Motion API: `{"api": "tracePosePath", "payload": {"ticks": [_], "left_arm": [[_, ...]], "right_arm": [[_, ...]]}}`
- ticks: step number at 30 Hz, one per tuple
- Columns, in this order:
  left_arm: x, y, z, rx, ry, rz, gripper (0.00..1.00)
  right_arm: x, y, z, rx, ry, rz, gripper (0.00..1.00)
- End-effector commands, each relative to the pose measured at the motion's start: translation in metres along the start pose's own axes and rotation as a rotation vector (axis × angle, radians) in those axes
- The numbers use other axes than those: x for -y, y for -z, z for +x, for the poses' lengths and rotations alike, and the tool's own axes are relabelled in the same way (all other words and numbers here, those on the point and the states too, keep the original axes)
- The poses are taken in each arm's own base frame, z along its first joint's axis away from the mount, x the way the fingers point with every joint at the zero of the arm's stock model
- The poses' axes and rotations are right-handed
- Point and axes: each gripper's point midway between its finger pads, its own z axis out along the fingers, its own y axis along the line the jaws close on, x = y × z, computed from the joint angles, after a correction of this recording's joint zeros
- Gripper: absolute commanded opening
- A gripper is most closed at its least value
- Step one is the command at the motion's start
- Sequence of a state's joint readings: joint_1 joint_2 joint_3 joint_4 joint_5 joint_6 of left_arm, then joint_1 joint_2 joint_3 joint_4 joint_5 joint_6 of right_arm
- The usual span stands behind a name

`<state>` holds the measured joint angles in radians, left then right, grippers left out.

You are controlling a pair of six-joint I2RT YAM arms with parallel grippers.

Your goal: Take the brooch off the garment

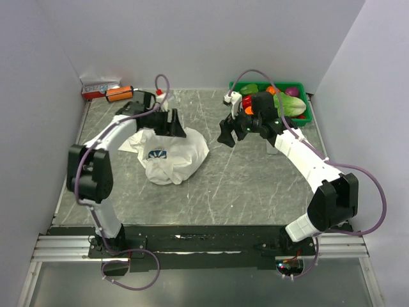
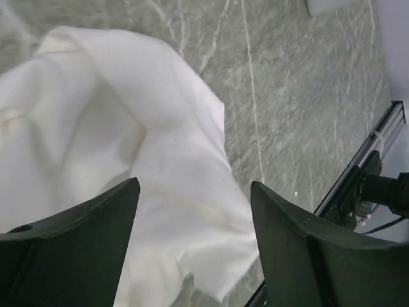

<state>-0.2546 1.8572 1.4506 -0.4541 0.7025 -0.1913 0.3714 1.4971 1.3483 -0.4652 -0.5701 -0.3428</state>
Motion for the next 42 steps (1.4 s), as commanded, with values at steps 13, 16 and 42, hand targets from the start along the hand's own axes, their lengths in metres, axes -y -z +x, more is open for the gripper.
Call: {"api": "tracePosePath", "payload": {"ticks": [13, 16, 42], "left_arm": [[-0.032, 0.031, 0.055, -0.123, 0.047, -0.086, 0.67], [-0.043, 0.024, 0.058, -0.147, 0.071, -0.111, 0.68], [-0.044, -0.001, 0.047, -0.152, 0.163, -0.016, 0.33]], "right_arm": [[-0.006, 0.006, -0.005, 0.013, 0.010, -0.008, 0.86], [-0.006, 0.008, -0.002, 0.008, 0.016, -0.003, 0.86], [-0.005, 0.005, 0.011, -0.022, 0.009, 0.003, 0.86]]}}
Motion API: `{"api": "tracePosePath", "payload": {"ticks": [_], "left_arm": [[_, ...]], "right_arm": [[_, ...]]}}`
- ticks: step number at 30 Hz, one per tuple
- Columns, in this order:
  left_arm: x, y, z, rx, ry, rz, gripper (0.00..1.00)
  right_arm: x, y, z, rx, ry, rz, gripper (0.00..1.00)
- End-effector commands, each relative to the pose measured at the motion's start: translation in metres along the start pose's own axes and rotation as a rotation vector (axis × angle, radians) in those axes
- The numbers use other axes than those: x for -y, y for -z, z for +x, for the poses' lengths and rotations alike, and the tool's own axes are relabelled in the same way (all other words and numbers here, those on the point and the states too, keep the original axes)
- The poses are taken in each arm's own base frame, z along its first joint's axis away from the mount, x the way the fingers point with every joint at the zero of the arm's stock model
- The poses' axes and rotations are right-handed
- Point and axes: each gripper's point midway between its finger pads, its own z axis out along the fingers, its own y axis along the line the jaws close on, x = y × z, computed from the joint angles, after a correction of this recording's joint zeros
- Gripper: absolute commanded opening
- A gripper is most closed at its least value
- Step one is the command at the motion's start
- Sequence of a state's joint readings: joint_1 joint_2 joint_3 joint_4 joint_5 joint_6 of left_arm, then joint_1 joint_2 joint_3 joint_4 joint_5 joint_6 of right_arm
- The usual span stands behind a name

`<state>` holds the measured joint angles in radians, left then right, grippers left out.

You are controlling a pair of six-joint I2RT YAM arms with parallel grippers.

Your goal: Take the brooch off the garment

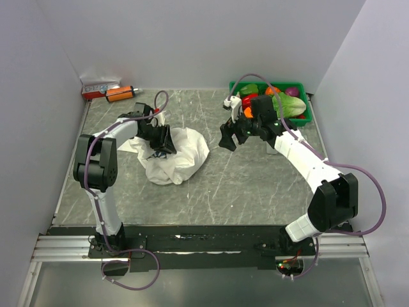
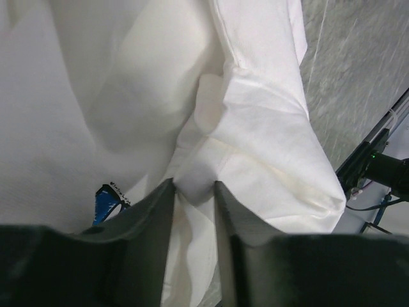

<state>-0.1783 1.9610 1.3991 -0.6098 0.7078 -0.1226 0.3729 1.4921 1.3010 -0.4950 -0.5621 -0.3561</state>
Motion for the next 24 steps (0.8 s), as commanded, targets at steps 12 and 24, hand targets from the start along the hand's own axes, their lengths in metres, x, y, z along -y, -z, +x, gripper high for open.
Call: {"api": "tracePosePath", "payload": {"ticks": [12, 24], "left_arm": [[0.009, -0.001, -0.022, 0.042, -0.019, 0.032, 0.31], [0.016, 0.003, -0.028, 0.054, -0.061, 0.048, 0.07]], "right_arm": [[0.002, 0.002, -0.016, 0.041, 0.027, 0.007, 0.86], [0.000, -0.001, -0.009, 0.029, 0.023, 0.000, 0.86]]}}
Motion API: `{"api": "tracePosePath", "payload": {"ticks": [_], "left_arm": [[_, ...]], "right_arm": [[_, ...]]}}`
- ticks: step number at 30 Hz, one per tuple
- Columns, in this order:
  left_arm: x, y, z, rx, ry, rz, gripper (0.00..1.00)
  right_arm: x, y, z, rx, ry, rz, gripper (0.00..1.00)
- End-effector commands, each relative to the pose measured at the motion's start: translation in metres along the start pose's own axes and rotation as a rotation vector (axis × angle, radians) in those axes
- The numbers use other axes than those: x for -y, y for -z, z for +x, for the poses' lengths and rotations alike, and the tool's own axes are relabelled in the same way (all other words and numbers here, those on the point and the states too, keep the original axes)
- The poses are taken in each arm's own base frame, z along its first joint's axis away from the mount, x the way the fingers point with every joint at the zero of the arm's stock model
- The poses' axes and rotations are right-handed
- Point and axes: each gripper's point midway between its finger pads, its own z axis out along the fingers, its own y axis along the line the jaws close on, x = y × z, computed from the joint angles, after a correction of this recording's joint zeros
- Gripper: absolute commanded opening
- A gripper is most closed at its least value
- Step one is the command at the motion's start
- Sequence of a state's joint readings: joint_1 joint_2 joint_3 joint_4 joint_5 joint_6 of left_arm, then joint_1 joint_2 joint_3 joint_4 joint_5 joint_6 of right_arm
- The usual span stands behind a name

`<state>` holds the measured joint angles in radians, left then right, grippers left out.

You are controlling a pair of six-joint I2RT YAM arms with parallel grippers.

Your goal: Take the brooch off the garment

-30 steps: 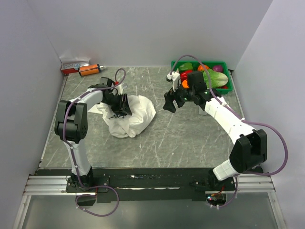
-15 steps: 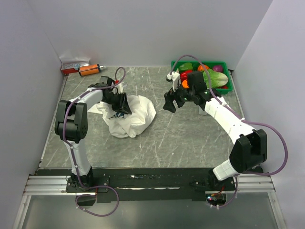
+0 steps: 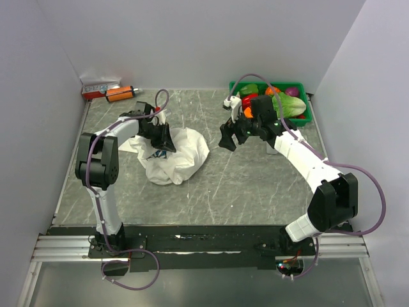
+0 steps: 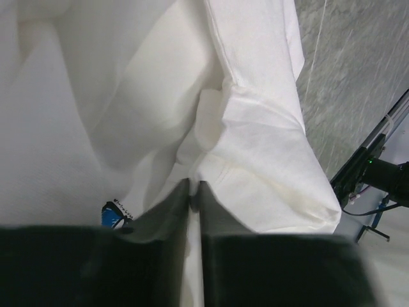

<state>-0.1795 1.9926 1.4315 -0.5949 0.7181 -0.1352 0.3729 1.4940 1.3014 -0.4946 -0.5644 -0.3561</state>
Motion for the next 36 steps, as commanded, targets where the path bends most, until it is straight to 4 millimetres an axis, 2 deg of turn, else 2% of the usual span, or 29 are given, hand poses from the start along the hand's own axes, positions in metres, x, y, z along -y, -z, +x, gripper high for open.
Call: {"api": "tracePosePath", "payload": {"ticks": [1, 2, 4, 5, 7, 8, 9, 10, 11, 12, 13, 14, 15, 16, 17, 18, 19, 20, 21, 22, 23, 24, 25, 28, 29, 31, 32, 34, 36], "left_arm": [[0.020, 0.010, -0.024, 0.053, -0.078, 0.040, 0.04], [0.023, 0.014, -0.024, 0.049, -0.084, 0.040, 0.01], [0.038, 0.033, -0.039, 0.090, -0.186, 0.050, 0.01], [0.046, 0.043, -0.037, 0.083, -0.202, 0.063, 0.01], [0.068, 0.079, -0.047, 0.139, -0.337, 0.094, 0.01], [0.072, 0.092, -0.047, 0.150, -0.360, 0.096, 0.01], [0.077, 0.119, -0.043, 0.173, -0.386, 0.083, 0.01], [0.079, 0.136, -0.045, 0.199, -0.413, 0.067, 0.01], [0.078, 0.150, -0.045, 0.222, -0.427, 0.041, 0.01], [0.080, 0.183, -0.048, 0.298, -0.460, -0.016, 0.01], [0.073, 0.202, -0.051, 0.346, -0.468, -0.082, 0.01], [0.072, 0.222, -0.055, 0.404, -0.491, -0.137, 0.01], [0.079, 0.263, -0.066, 0.539, -0.535, -0.232, 0.01], [0.071, 0.286, -0.071, 0.607, -0.535, -0.347, 0.01], [0.072, 0.309, -0.074, 0.680, -0.547, -0.420, 0.01], [0.086, 0.343, -0.070, 0.784, -0.574, -0.498, 0.01], [0.091, 0.365, -0.078, 0.875, -0.618, -0.572, 0.01], [0.094, 0.382, -0.077, 0.928, -0.631, -0.649, 0.01], [0.110, 0.402, -0.071, 0.993, -0.684, -0.701, 0.01], [0.113, 0.411, -0.071, 1.032, -0.697, -0.731, 0.01], [0.114, 0.418, -0.069, 1.052, -0.689, -0.762, 0.01], [0.115, 0.422, -0.067, 1.062, -0.678, -0.768, 0.01], [0.119, 0.425, -0.067, 1.068, -0.676, -0.767, 0.01], [0.114, 0.420, -0.062, 1.049, -0.613, -0.753, 0.01], [0.114, 0.419, -0.060, 1.047, -0.610, -0.750, 0.01], [0.116, 0.418, -0.056, 1.044, -0.610, -0.749, 0.01], [0.114, 0.417, -0.056, 1.038, -0.606, -0.752, 0.01], [0.111, 0.416, -0.056, 1.019, -0.591, -0.755, 0.01], [0.107, 0.414, -0.057, 1.000, -0.576, -0.755, 0.01]], "right_arm": [[0.002, -0.001, -0.009, 0.028, 0.020, 0.004, 0.86], [0.002, -0.001, -0.009, 0.028, 0.020, 0.004, 0.86], [0.004, -0.005, -0.009, 0.026, 0.014, 0.003, 0.86], [0.007, -0.007, -0.010, 0.028, 0.014, 0.011, 0.86], [0.014, -0.016, -0.010, 0.018, 0.013, 0.015, 0.86], [0.020, -0.017, -0.019, 0.030, 0.020, 0.033, 0.85], [0.024, -0.022, -0.021, 0.029, 0.016, 0.033, 0.85], [0.029, -0.036, -0.014, 0.001, 0.000, 0.024, 0.85], [0.036, -0.039, -0.024, 0.018, 0.014, 0.033, 0.85], [0.041, -0.046, -0.024, 0.013, 0.012, 0.040, 0.85], [0.047, -0.063, -0.013, -0.018, -0.006, 0.030, 0.85], [0.049, -0.069, -0.025, -0.002, 0.027, 0.025, 0.85], [0.049, -0.077, -0.026, -0.010, 0.046, 0.015, 0.85], [0.052, -0.090, -0.019, -0.028, 0.060, 0.004, 0.85], [0.047, -0.097, -0.028, -0.013, 0.128, -0.012, 0.85], [0.047, -0.105, -0.032, 0.001, 0.165, -0.019, 0.86], [0.044, -0.115, -0.030, -0.001, 0.195, -0.035, 0.86], [0.043, -0.121, -0.036, 0.016, 0.258, -0.042, 0.86], [0.034, -0.130, -0.039, 0.025, 0.299, -0.061, 0.87], [0.031, -0.142, -0.037, 0.028, 0.329, -0.079, 0.88], [0.029, -0.147, -0.046, 0.045, 0.389, -0.086, 0.89], [0.018, -0.157, -0.048, 0.048, 0.421, -0.109, 0.89], [0.018, -0.170, -0.048, 0.056, 0.447, -0.111, 0.90], [0.012, -0.190, -0.061, 0.122, 0.481, -0.105, 0.94], [0.007, -0.193, -0.076, 0.193, 0.473, -0.117, 0.96], [-0.001, -0.197, -0.088, 0.252, 0.438, -0.155, 0.98], [-0.003, -0.195, -0.109, 0.316, 0.395, -0.161, 0.99], [-0.016, -0.200, -0.115, 0.355, 0.349, -0.248, 1.00], [-0.033, -0.201, -0.132, 0.407, 0.331, -0.316, 1.00]]}}
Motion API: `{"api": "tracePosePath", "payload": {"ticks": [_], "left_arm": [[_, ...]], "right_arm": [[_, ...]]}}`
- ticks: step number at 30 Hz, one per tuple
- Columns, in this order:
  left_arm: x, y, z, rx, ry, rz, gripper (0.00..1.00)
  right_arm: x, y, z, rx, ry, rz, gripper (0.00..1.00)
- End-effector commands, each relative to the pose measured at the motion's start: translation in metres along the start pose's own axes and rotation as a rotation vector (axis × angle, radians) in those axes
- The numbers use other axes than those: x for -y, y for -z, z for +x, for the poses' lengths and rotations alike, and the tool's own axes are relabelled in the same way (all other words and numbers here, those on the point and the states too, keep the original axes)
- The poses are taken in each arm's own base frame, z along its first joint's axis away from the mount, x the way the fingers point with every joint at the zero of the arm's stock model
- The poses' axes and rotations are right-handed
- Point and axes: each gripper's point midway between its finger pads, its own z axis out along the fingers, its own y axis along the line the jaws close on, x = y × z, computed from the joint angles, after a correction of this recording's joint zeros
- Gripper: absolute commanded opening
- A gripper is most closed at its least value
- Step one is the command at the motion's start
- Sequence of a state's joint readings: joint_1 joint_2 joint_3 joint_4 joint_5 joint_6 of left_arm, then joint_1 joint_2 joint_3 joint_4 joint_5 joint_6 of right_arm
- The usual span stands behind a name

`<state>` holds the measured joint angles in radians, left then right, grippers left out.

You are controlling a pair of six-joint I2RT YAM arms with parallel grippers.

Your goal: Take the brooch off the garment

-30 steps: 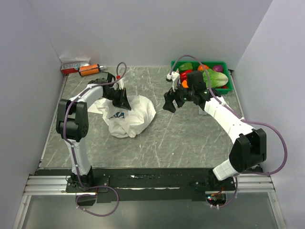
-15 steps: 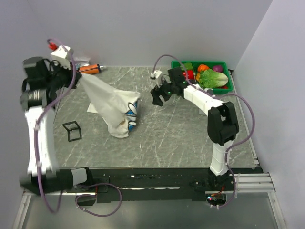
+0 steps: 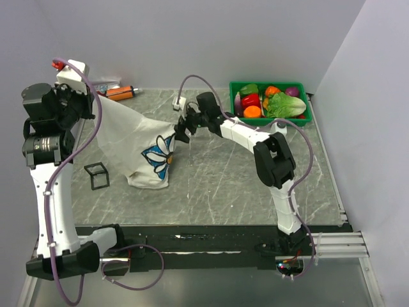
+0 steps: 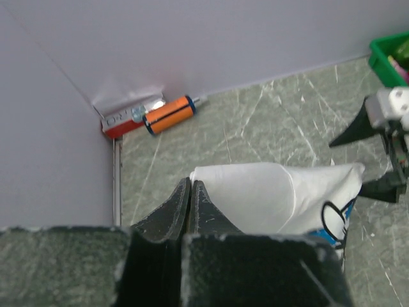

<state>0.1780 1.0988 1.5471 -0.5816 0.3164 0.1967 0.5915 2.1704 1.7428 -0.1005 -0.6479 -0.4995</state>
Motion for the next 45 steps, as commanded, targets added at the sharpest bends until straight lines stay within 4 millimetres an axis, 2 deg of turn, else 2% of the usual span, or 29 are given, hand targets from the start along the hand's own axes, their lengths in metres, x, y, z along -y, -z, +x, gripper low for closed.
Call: {"api": "tracePosePath", "payload": {"ticks": [1, 2, 4, 5, 6, 7, 10, 11, 13, 14, 15, 16, 17, 18, 20, 21, 24, 29, 32, 34, 35, 36, 38, 39, 40, 42, 43, 44, 45], "left_arm": [[-0.009, 0.005, -0.008, -0.001, 0.007, -0.046, 0.01], [-0.010, 0.004, -0.008, -0.003, 0.008, -0.050, 0.01], [-0.011, 0.003, -0.008, -0.008, 0.010, -0.055, 0.01], [-0.011, 0.004, -0.009, -0.005, 0.011, -0.056, 0.01], [-0.011, 0.002, -0.009, -0.005, 0.011, -0.053, 0.01], [-0.012, 0.001, -0.011, 0.005, 0.008, -0.052, 0.01], [-0.009, -0.010, -0.010, 0.026, 0.012, -0.020, 0.01], [-0.010, -0.018, -0.018, 0.070, 0.017, -0.013, 0.01], [-0.011, -0.030, -0.025, 0.108, 0.024, 0.001, 0.01], [-0.015, -0.042, -0.030, 0.133, 0.038, 0.003, 0.01], [-0.016, -0.049, -0.036, 0.151, 0.041, 0.010, 0.01], [-0.019, -0.049, -0.053, 0.191, 0.030, 0.007, 0.01], [-0.024, -0.059, -0.054, 0.194, 0.044, 0.000, 0.01], [-0.029, -0.061, -0.068, 0.238, 0.028, -0.012, 0.01], [-0.031, -0.060, -0.091, 0.300, -0.001, -0.005, 0.01], [-0.031, -0.055, -0.108, 0.352, -0.022, -0.006, 0.01], [-0.033, -0.045, -0.133, 0.403, -0.048, -0.018, 0.01], [-0.033, -0.019, -0.145, 0.418, -0.124, -0.047, 0.01], [-0.022, -0.015, -0.122, 0.355, -0.182, -0.007, 0.01], [-0.013, -0.022, -0.086, 0.258, -0.182, 0.038, 0.01], [-0.007, -0.019, -0.076, 0.240, -0.196, 0.063, 0.01], [-0.002, -0.028, -0.046, 0.175, -0.175, 0.090, 0.01], [0.010, -0.033, -0.011, 0.099, -0.146, 0.145, 0.01], [0.017, -0.040, 0.022, 0.029, -0.108, 0.178, 0.01], [0.021, -0.043, 0.039, -0.009, -0.084, 0.201, 0.01], [0.033, -0.050, 0.085, -0.111, -0.035, 0.248, 0.01], [0.034, -0.051, 0.098, -0.143, -0.016, 0.248, 0.01], [0.038, -0.054, 0.118, -0.186, 0.007, 0.254, 0.01], [0.037, -0.056, 0.126, -0.202, 0.018, 0.247, 0.01]], "right_arm": [[0.004, -0.013, -0.075, 0.261, 0.006, -0.079, 1.00], [-0.003, -0.017, -0.085, 0.285, 0.008, -0.110, 0.99], [-0.022, -0.032, -0.076, 0.303, -0.007, -0.237, 0.91], [-0.020, -0.032, -0.091, 0.325, 0.002, -0.255, 0.83], [-0.024, -0.037, -0.091, 0.318, -0.013, -0.273, 0.62], [-0.020, -0.042, -0.085, 0.299, -0.050, -0.268, 0.53], [0.003, -0.022, -0.099, 0.294, -0.130, -0.211, 0.31], [0.013, -0.009, -0.110, 0.300, -0.150, -0.191, 0.26], [0.035, 0.027, -0.125, 0.302, -0.168, -0.126, 0.03], [0.043, 0.038, -0.121, 0.287, -0.170, -0.078, 0.00], [0.044, 0.068, -0.149, 0.318, -0.115, -0.038, 0.00], [0.048, 0.087, -0.155, 0.320, -0.086, -0.002, 0.00], [0.045, 0.095, -0.147, 0.282, -0.041, 0.025, 0.00], [0.034, 0.126, -0.177, 0.312, 0.045, 0.056, 0.00], [0.017, 0.145, -0.176, 0.282, 0.139, 0.060, 0.00], [0.005, 0.169, -0.193, 0.297, 0.189, 0.084, 0.00], [-0.021, 0.197, -0.201, 0.262, 0.286, 0.104, 0.00], [-0.054, 0.200, -0.172, 0.146, 0.387, 0.056, 0.04], [-0.058, 0.194, -0.157, 0.108, 0.310, 0.060, 0.05], [-0.054, 0.187, -0.142, 0.060, 0.263, 0.053, 0.07], [-0.054, 0.184, -0.136, 0.039, 0.243, 0.046, 0.19], [-0.048, 0.177, -0.124, 0.006, 0.213, 0.040, 0.29], [-0.043, 0.172, -0.104, -0.061, 0.148, 0.036, 0.46], [-0.041, 0.174, -0.098, -0.071, 0.121, 0.032, 0.49], [-0.037, 0.178, -0.084, -0.085, 0.079, 0.033, 0.51], [-0.039, 0.190, -0.083, -0.059, 0.064, 0.036, 0.59], [-0.041, 0.192, -0.064, -0.083, 0.045, 0.036, 0.62], [-0.045, 0.202, -0.067, -0.073, 0.080, 0.052, 0.63], [-0.049, 0.205, -0.060, -0.086, 0.105, 0.054, 0.63]]}}
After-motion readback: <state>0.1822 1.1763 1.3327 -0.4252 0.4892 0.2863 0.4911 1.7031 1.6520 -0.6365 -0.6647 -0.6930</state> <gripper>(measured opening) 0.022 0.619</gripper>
